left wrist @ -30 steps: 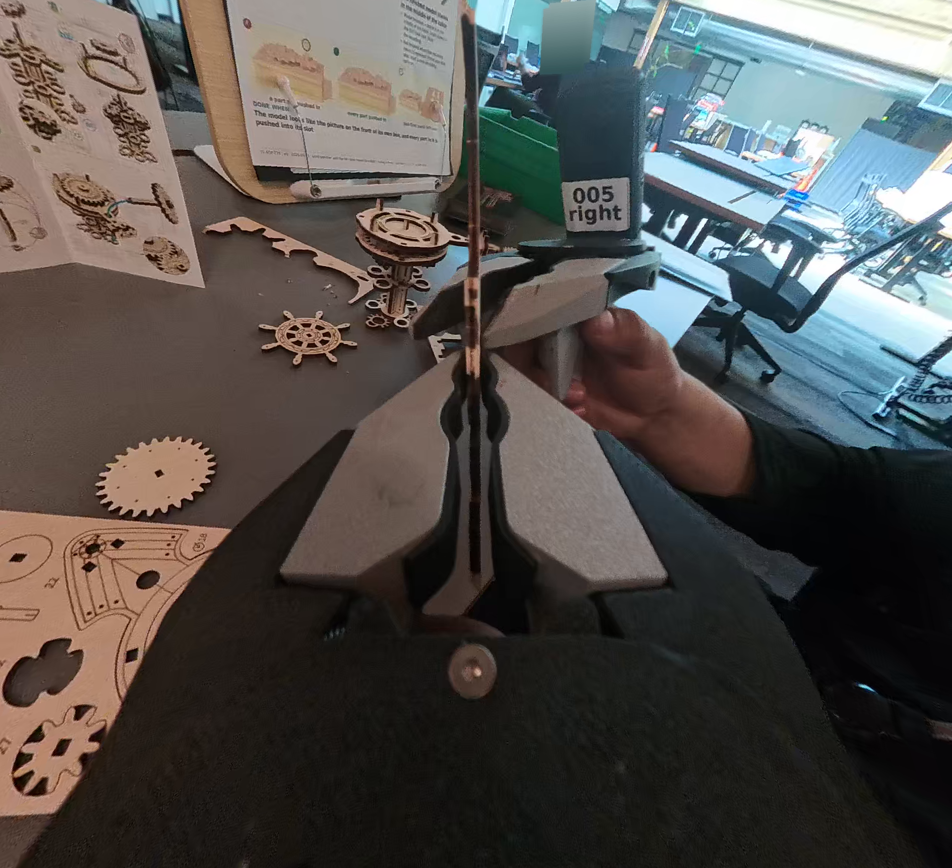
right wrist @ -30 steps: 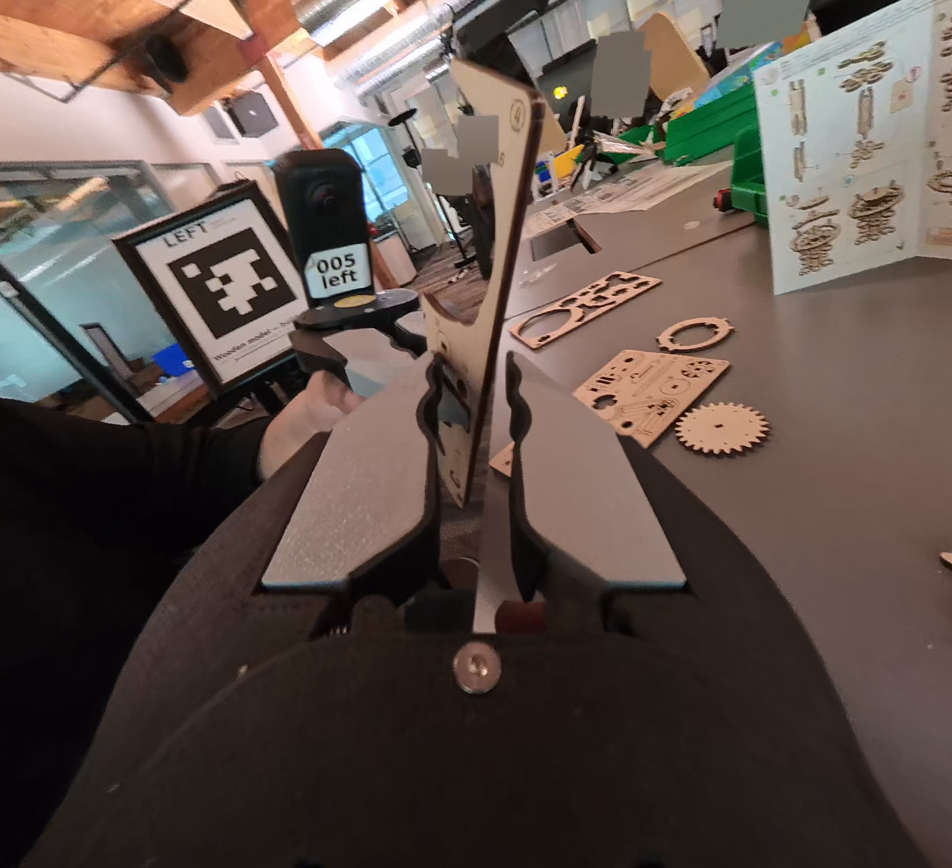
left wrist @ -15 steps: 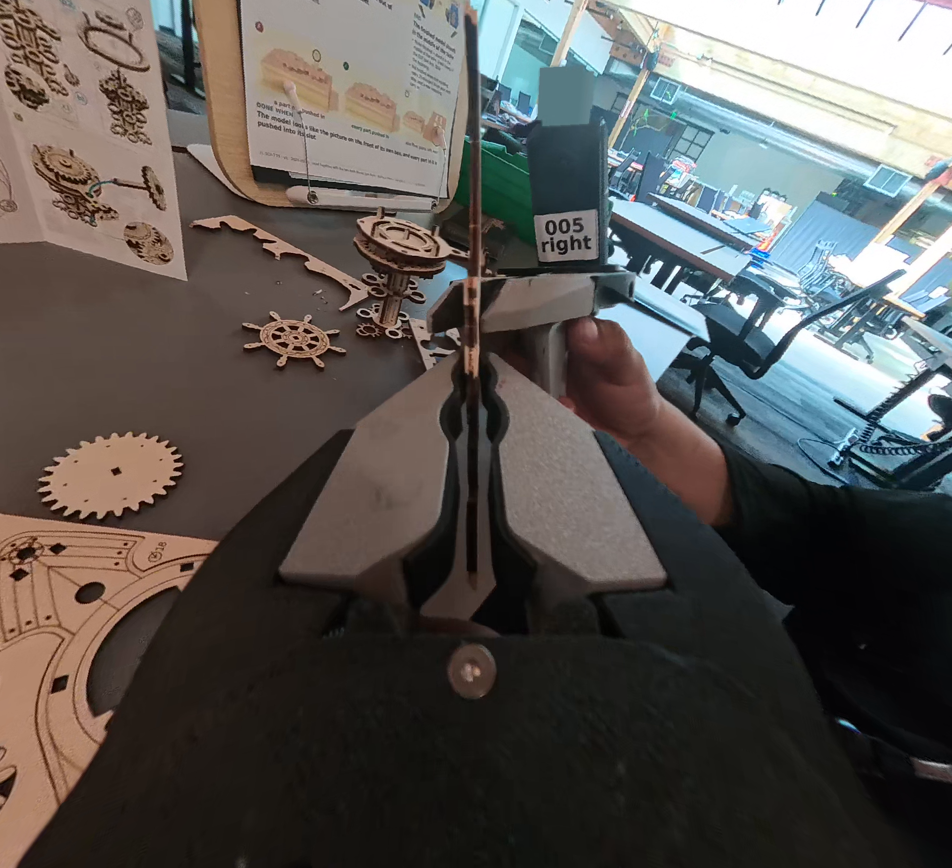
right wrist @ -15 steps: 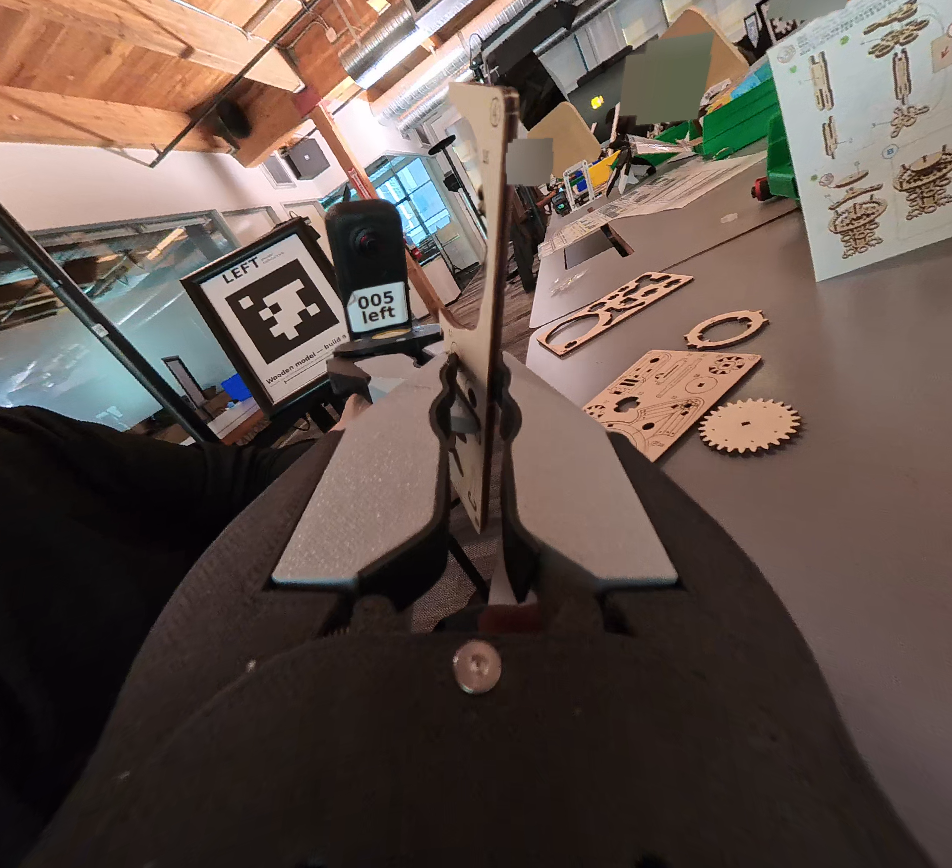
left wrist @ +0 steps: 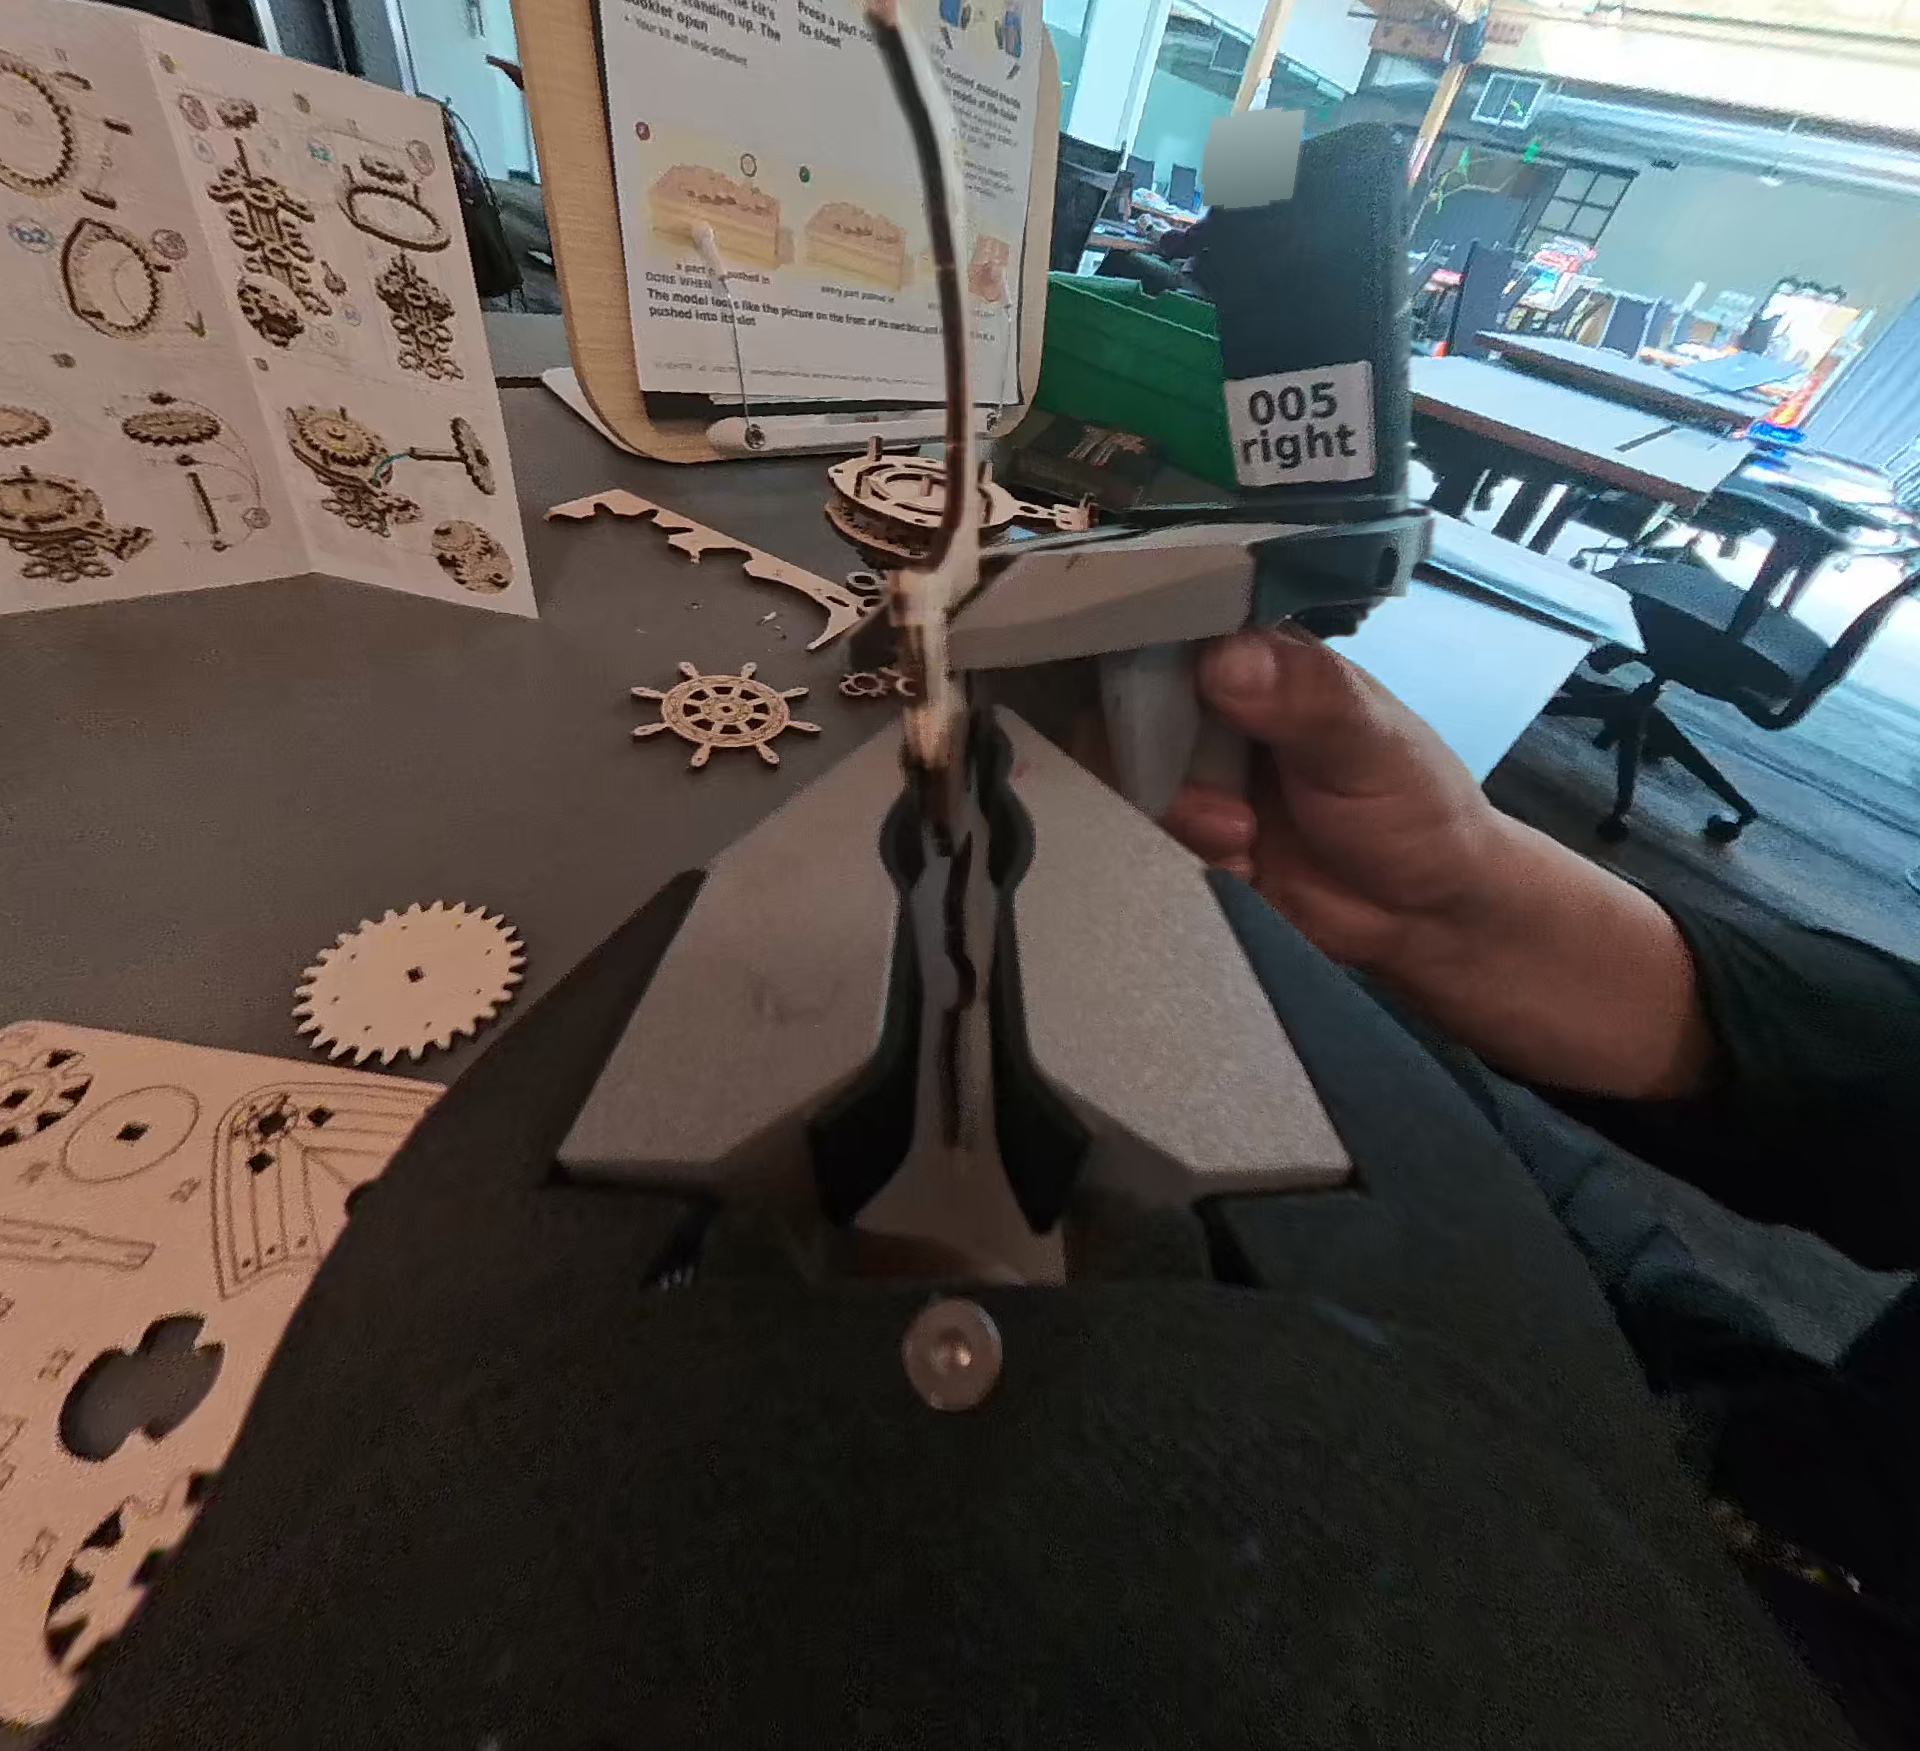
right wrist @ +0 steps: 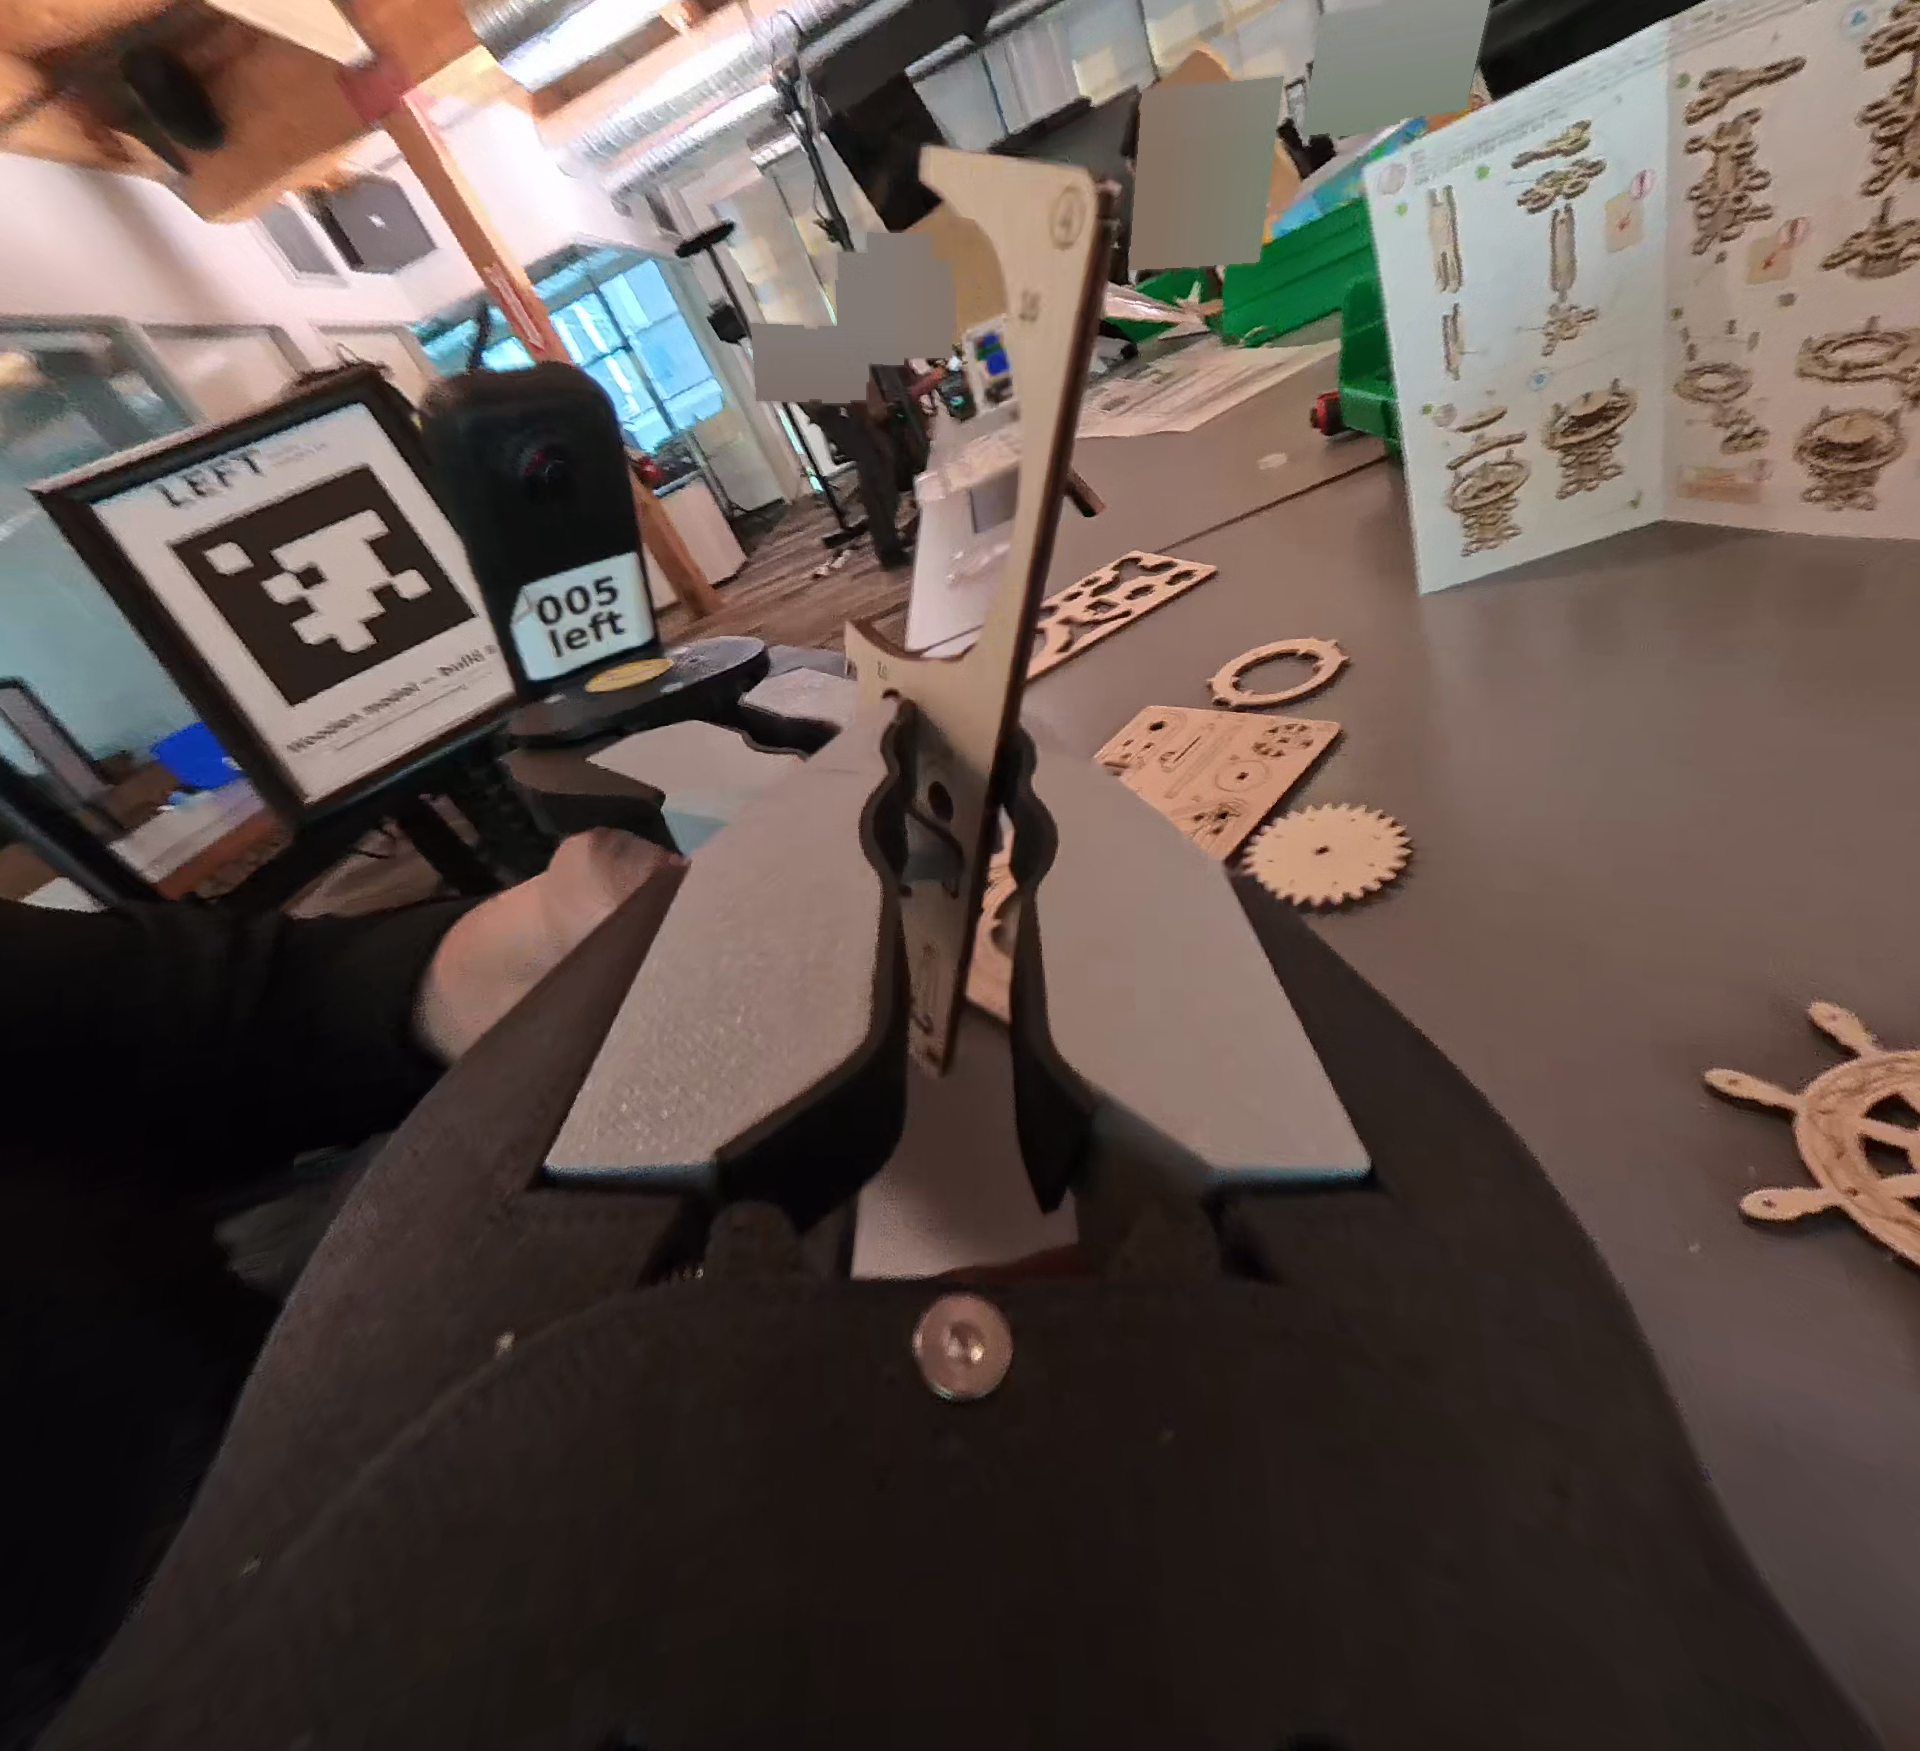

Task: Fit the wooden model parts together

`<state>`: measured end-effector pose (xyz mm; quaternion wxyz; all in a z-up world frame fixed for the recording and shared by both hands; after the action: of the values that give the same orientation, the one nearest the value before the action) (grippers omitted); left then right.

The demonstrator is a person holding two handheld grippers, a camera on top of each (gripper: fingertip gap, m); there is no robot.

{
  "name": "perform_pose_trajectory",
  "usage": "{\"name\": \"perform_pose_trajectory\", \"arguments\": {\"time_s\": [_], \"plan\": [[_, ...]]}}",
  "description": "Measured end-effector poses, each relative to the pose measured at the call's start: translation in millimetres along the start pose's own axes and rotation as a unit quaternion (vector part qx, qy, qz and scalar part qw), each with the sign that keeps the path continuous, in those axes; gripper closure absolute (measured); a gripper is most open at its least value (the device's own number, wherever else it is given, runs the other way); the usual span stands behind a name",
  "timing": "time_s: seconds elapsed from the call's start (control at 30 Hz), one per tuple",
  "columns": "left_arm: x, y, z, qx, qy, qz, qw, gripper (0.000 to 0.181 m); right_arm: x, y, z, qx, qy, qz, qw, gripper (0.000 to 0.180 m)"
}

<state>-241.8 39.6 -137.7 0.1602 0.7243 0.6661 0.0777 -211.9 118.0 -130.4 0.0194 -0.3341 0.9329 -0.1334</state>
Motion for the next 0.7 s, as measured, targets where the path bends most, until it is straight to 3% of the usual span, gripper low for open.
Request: {"name": "perform_pose_trajectory", "arguments": {"time_s": [0.3,0.47,0.7], "plan": [[2.9,-9.1,-1.2,-0.059,0.006,0.058,0.997,0.180,-6.0,4.5,-6.1,-0.004,0.018,0.035,0.999,0.162],[-6.0,-20.0,-8.3,-0.185,0.014,0.154,0.970,0.180,-17.9,9.9,-9.3,0.016,0.028,0.034,0.999,0.154],[-17.8,-12.1,-6.5,-0.286,-0.055,0.335,0.896,0.180,-4.0,-16.7,-8.0,0.026,0.048,-0.128,0.990,0.140]]}}
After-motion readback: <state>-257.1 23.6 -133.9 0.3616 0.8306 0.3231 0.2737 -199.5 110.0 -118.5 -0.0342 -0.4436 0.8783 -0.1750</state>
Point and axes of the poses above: each gripper's, where its closed fingertips meet, x out along the fingers, z out of its underside, y = z × x across the jaws, the point moved 6 cm from there along -x, back along the fingers, and after that the axes turned 8 degrees about -x, right-handed, at the moved point
